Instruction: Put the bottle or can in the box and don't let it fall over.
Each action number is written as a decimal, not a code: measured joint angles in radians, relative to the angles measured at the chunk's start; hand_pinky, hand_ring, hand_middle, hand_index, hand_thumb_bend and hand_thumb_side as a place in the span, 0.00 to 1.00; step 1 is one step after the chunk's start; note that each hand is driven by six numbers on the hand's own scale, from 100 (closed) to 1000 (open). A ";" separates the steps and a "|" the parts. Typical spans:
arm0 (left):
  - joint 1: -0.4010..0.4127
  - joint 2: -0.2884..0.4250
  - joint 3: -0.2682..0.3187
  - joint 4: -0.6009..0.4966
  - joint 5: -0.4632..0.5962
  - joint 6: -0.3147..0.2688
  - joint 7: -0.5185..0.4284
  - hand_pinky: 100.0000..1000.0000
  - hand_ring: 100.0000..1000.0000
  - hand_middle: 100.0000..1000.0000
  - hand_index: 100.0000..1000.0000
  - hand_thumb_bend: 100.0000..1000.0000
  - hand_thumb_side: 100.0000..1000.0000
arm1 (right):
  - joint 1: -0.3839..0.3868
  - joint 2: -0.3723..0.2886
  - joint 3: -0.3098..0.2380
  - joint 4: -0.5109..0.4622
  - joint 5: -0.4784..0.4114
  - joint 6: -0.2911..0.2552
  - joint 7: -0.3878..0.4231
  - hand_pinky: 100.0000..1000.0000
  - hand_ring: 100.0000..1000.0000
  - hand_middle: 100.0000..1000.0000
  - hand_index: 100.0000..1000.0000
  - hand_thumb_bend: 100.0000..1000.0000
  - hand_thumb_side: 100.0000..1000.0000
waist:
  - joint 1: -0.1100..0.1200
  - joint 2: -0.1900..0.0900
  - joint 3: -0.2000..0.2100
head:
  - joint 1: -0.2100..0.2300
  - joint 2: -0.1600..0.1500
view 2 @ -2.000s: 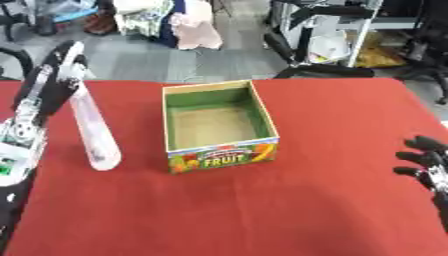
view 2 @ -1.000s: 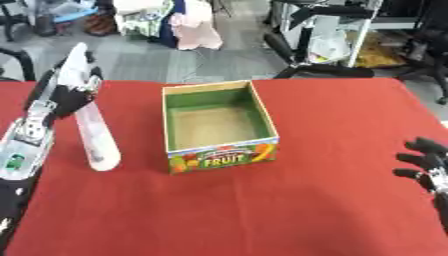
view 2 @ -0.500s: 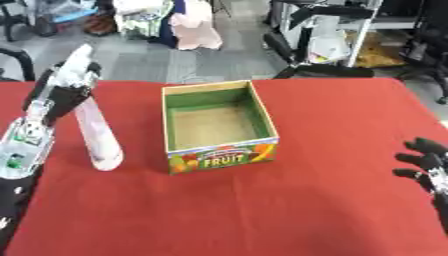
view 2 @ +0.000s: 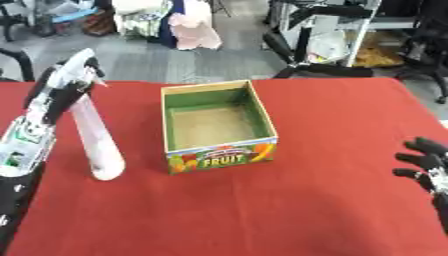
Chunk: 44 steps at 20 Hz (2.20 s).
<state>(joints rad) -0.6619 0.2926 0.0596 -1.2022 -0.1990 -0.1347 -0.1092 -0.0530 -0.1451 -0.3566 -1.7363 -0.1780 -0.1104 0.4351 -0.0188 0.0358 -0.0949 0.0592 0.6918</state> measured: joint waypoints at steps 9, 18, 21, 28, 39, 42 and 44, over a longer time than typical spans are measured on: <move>-0.044 0.038 -0.020 -0.021 0.029 -0.046 0.025 0.19 0.76 0.20 0.41 0.00 0.64 | -0.003 0.000 0.001 0.000 -0.002 0.001 0.000 0.66 0.76 0.77 0.83 0.00 0.45 | 0.001 0.000 -0.009 | 0.000 0.000; -0.147 0.061 -0.075 -0.014 0.144 -0.125 0.014 0.25 0.72 0.20 0.43 0.00 0.64 | -0.015 0.001 0.020 0.006 -0.004 0.007 0.016 0.66 0.76 0.77 0.83 0.00 0.45 | -0.001 0.000 -0.058 | 0.019 0.000; -0.178 0.060 -0.098 0.007 0.223 -0.172 -0.022 0.26 0.71 0.21 0.43 0.00 0.64 | -0.019 0.006 0.028 0.007 -0.007 0.011 0.023 0.66 0.76 0.77 0.83 0.00 0.46 | -0.001 0.000 -0.071 | 0.029 0.000; -0.234 0.050 -0.140 0.081 0.354 -0.281 -0.123 0.29 0.73 0.23 0.45 0.00 0.64 | -0.037 0.021 0.050 0.011 -0.013 0.019 0.044 0.66 0.76 0.77 0.83 0.00 0.46 | -0.007 0.003 -0.112 | 0.052 -0.002; -0.257 0.007 -0.196 0.190 0.386 -0.455 -0.381 0.39 0.90 0.40 0.59 0.00 0.64 | -0.071 0.047 0.094 0.016 -0.022 0.039 0.086 0.66 0.76 0.77 0.83 0.00 0.47 | -0.008 0.022 -0.158 | 0.074 -0.026; -0.235 0.000 -0.205 0.205 0.373 -0.459 -0.414 0.49 1.00 0.68 0.81 0.00 0.53 | -0.073 0.049 0.096 0.018 -0.022 0.039 0.090 0.66 0.76 0.77 0.83 0.00 0.47 | -0.010 0.029 -0.157 | 0.076 -0.026; -0.234 -0.002 -0.204 0.209 0.352 -0.460 -0.412 0.60 1.00 0.86 0.96 0.00 0.74 | -0.073 0.052 0.096 0.019 -0.022 0.038 0.090 0.66 0.76 0.77 0.83 0.00 0.47 | -0.012 0.029 -0.157 | 0.077 -0.026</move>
<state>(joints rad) -0.8962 0.2904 -0.1447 -0.9933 0.1534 -0.5950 -0.5215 -0.1262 -0.0935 -0.2608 -1.7177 -0.1996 -0.0719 0.5254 -0.0311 0.0646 -0.2516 0.1364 0.6655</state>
